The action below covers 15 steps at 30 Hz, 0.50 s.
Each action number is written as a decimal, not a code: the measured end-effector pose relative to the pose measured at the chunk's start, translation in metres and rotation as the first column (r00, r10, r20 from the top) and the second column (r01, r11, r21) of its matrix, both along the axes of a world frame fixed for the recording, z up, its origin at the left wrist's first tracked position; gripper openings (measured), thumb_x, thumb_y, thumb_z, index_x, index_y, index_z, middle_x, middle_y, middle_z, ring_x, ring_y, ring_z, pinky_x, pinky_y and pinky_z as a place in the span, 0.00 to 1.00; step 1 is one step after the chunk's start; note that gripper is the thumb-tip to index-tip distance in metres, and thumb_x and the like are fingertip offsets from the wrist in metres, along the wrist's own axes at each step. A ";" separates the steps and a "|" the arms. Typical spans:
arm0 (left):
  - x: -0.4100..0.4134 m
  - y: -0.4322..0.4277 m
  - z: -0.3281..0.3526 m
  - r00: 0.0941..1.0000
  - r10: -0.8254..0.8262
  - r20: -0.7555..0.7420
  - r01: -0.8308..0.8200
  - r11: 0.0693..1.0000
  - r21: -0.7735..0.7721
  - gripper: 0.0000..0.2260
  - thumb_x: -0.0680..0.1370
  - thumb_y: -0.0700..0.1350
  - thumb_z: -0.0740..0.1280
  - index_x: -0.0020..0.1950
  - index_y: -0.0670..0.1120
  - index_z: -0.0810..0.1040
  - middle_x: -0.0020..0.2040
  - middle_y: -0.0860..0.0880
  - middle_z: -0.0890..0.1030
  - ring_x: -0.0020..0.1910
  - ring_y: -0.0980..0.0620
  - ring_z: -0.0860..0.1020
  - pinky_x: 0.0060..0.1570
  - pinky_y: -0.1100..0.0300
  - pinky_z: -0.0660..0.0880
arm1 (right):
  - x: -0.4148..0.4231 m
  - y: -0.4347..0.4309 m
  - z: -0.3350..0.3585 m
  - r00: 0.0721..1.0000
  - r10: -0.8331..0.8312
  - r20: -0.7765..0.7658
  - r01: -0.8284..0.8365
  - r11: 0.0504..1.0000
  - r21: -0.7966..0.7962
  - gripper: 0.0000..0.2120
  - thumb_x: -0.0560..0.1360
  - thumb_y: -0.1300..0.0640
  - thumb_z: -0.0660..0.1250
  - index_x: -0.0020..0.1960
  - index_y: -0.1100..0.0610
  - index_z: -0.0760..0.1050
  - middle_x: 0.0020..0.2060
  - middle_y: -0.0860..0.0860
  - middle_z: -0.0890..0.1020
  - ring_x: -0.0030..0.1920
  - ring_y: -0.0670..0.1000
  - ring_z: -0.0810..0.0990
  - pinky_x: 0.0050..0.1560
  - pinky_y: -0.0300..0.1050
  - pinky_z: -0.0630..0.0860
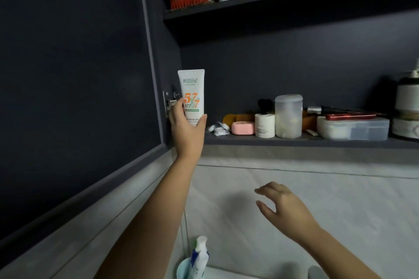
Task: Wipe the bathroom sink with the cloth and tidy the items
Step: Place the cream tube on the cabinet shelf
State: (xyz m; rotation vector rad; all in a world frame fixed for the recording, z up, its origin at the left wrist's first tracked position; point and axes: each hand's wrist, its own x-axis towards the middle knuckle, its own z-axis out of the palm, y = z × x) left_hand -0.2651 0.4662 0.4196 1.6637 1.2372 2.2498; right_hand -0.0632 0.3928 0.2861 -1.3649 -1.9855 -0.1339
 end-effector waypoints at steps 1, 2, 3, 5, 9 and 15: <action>0.000 0.003 -0.001 1.000 0.006 -0.006 -0.006 1.000 -0.017 0.27 0.70 0.38 0.73 0.67 0.44 0.68 0.64 0.44 0.71 0.58 0.49 0.74 0.57 0.57 0.73 | 0.000 0.001 -0.001 1.000 0.000 0.000 0.000 1.000 -0.005 0.15 0.76 0.52 0.64 0.61 0.53 0.75 0.55 0.47 0.77 0.58 0.49 0.74 0.54 0.40 0.72; 0.001 0.006 -0.002 1.000 0.009 -0.008 -0.010 0.999 -0.032 0.27 0.70 0.38 0.73 0.67 0.43 0.68 0.64 0.44 0.71 0.59 0.49 0.73 0.57 0.61 0.72 | 0.000 0.002 -0.003 1.000 0.001 0.002 -0.001 1.000 -0.011 0.15 0.76 0.52 0.63 0.61 0.53 0.75 0.55 0.46 0.77 0.58 0.48 0.74 0.53 0.39 0.72; 0.002 0.008 -0.002 1.000 0.012 -0.011 -0.013 0.999 -0.040 0.27 0.71 0.38 0.73 0.68 0.43 0.67 0.64 0.43 0.70 0.59 0.49 0.73 0.56 0.64 0.70 | 0.000 0.003 -0.006 1.000 0.000 0.000 0.000 1.000 -0.016 0.15 0.76 0.52 0.63 0.61 0.52 0.75 0.55 0.46 0.77 0.58 0.47 0.74 0.53 0.38 0.71; 0.004 0.012 -0.001 0.999 0.023 -0.033 -0.024 0.998 -0.052 0.27 0.72 0.39 0.72 0.69 0.43 0.66 0.65 0.43 0.69 0.60 0.48 0.72 0.55 0.66 0.68 | 0.000 0.004 -0.010 1.000 -0.005 -0.005 0.005 1.000 -0.030 0.15 0.76 0.52 0.63 0.61 0.52 0.75 0.55 0.45 0.77 0.58 0.47 0.74 0.53 0.37 0.71; 0.008 0.016 0.000 0.998 0.032 -0.058 -0.037 0.996 -0.084 0.28 0.74 0.38 0.70 0.71 0.43 0.64 0.66 0.42 0.67 0.60 0.47 0.71 0.50 0.71 0.64 | 0.001 0.006 -0.016 1.000 -0.005 0.004 0.005 0.999 -0.046 0.15 0.76 0.51 0.62 0.62 0.51 0.74 0.56 0.44 0.76 0.58 0.46 0.73 0.52 0.35 0.69; 0.010 0.023 -0.004 0.996 0.021 -0.087 -0.029 0.995 -0.092 0.28 0.74 0.37 0.69 0.71 0.43 0.63 0.67 0.42 0.64 0.61 0.47 0.71 0.59 0.55 0.73 | -0.005 0.011 -0.014 1.000 -0.005 0.001 0.005 1.000 0.002 0.14 0.74 0.54 0.66 0.59 0.53 0.77 0.52 0.47 0.79 0.54 0.50 0.77 0.49 0.40 0.73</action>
